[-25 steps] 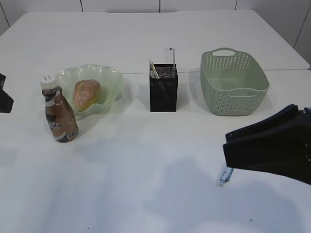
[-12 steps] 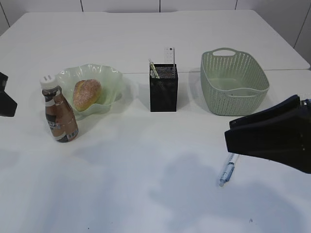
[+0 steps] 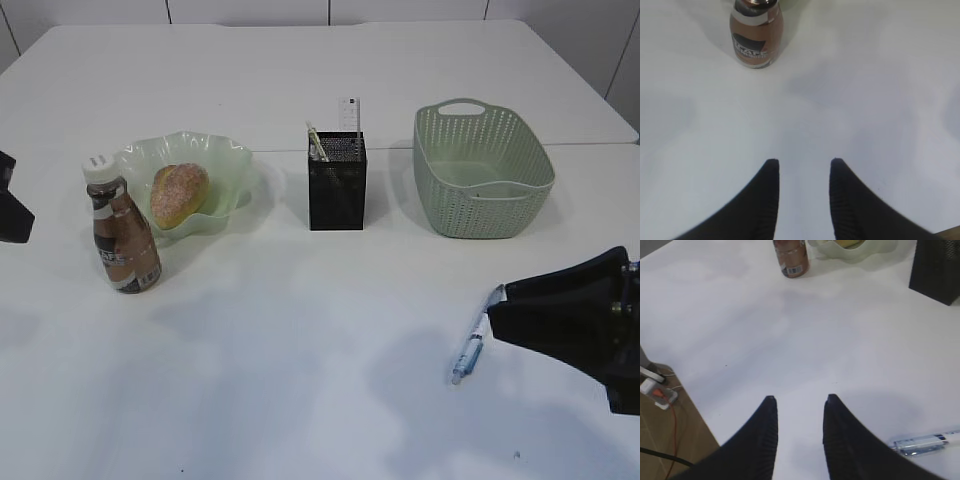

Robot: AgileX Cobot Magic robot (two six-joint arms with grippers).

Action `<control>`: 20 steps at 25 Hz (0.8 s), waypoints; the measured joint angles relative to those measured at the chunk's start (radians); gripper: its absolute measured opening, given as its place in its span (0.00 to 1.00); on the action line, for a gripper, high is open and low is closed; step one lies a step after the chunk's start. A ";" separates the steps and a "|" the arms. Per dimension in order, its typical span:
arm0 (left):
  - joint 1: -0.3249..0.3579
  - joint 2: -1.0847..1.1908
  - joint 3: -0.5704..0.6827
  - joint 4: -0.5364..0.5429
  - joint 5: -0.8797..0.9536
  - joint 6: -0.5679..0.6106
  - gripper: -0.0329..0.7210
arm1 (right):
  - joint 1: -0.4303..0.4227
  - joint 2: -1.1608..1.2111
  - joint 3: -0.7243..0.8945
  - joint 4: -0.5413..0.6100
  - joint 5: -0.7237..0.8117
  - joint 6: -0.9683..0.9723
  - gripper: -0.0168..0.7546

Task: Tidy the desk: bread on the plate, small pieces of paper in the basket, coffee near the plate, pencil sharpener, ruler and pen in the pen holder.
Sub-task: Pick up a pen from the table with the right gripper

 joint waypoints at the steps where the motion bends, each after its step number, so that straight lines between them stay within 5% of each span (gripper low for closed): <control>1: 0.000 0.000 0.000 0.000 0.000 0.000 0.36 | 0.000 0.000 -0.002 0.000 0.005 -0.004 0.36; 20: 0.000 0.000 0.000 0.000 0.000 0.000 0.36 | 0.000 0.000 -0.313 0.000 -0.092 0.298 0.36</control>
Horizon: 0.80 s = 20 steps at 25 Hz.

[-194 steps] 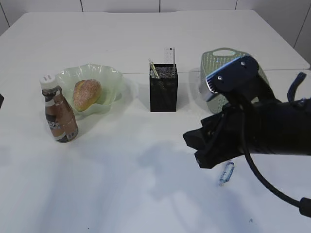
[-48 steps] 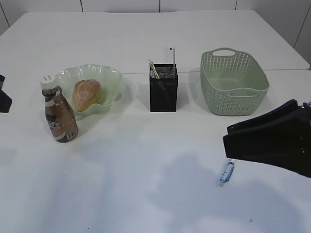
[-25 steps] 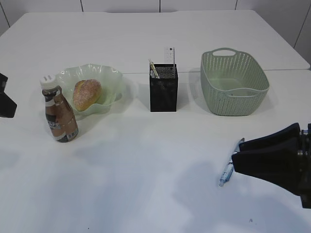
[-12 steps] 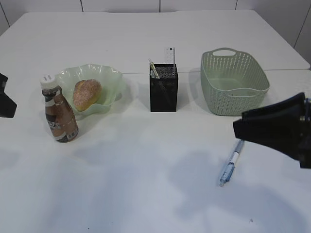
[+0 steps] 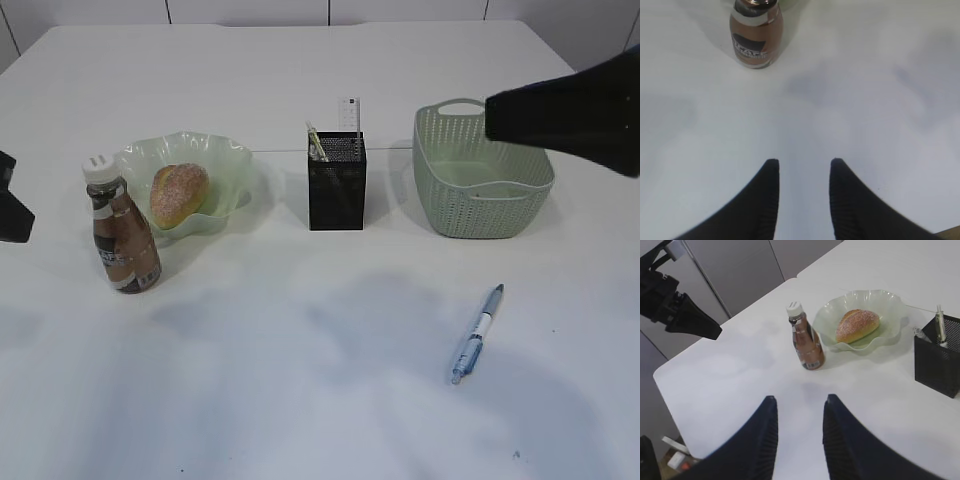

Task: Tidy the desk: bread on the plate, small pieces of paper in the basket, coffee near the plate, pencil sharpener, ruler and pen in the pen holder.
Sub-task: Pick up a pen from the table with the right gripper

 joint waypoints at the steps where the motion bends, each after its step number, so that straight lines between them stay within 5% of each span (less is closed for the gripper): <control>1: 0.000 0.000 0.000 0.000 0.000 0.000 0.36 | 0.000 0.000 0.000 0.003 0.043 0.002 0.36; 7: 0.000 0.000 0.000 0.000 0.000 0.000 0.36 | 0.000 0.000 0.000 0.127 0.330 -0.004 0.36; 20: 0.000 0.000 0.000 0.000 0.000 0.000 0.36 | 0.006 0.000 0.000 0.222 0.459 -0.103 0.36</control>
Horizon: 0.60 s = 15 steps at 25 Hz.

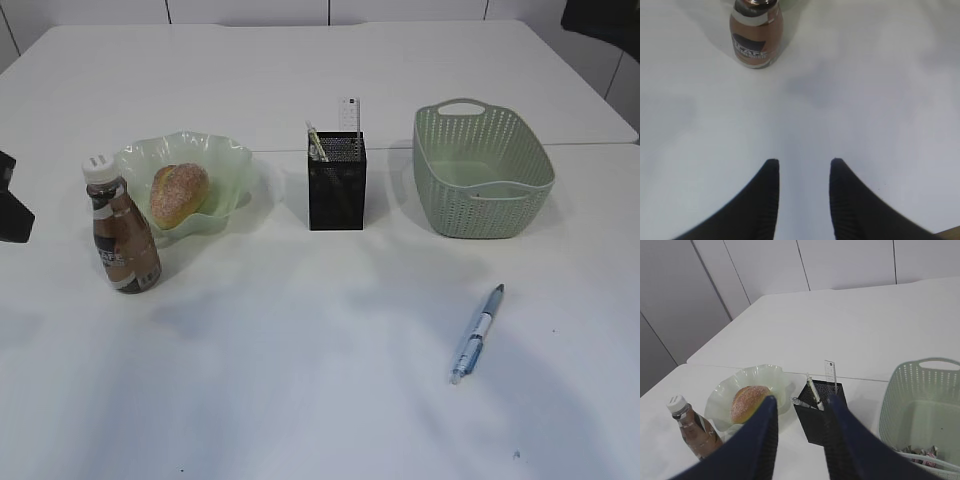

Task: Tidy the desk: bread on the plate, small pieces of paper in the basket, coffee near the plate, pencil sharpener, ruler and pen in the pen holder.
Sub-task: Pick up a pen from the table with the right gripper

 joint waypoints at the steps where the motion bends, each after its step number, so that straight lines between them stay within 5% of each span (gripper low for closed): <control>1: 0.000 0.000 0.000 0.000 0.000 0.000 0.36 | 0.000 0.000 0.000 0.007 0.005 -0.004 0.36; 15: 0.000 0.000 0.000 0.000 0.000 0.000 0.36 | 0.000 0.013 0.000 0.053 0.102 -0.016 0.36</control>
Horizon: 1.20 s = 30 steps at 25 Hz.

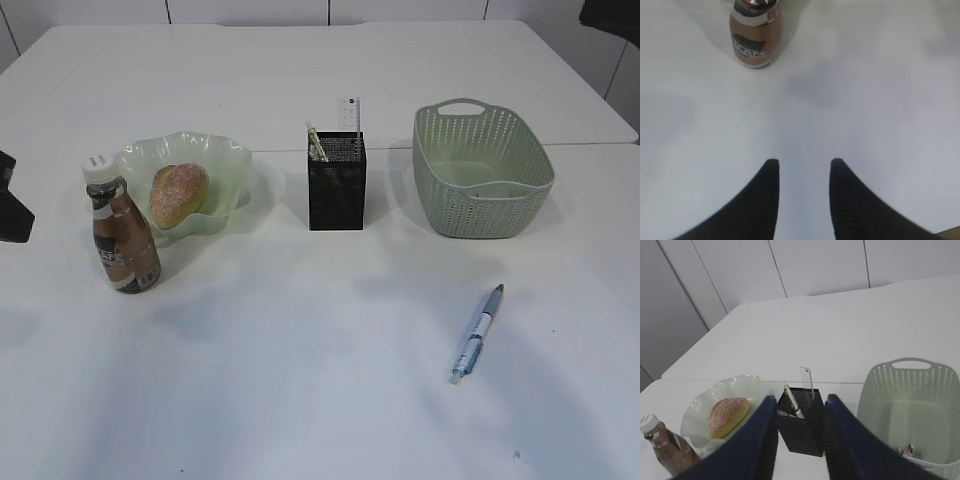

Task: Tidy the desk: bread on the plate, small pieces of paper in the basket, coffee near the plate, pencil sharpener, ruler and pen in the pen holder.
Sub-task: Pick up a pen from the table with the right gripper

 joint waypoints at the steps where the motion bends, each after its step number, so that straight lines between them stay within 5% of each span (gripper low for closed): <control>1: 0.000 0.000 0.000 0.000 0.000 0.000 0.36 | 0.000 0.002 0.000 0.002 0.008 0.014 0.36; 15: 0.000 0.000 0.000 0.000 -0.006 0.000 0.36 | 0.000 0.042 0.000 0.119 0.039 0.036 0.33; 30: 0.000 0.000 0.000 0.000 -0.031 0.000 0.36 | 0.000 0.063 0.002 0.495 0.047 -0.351 0.33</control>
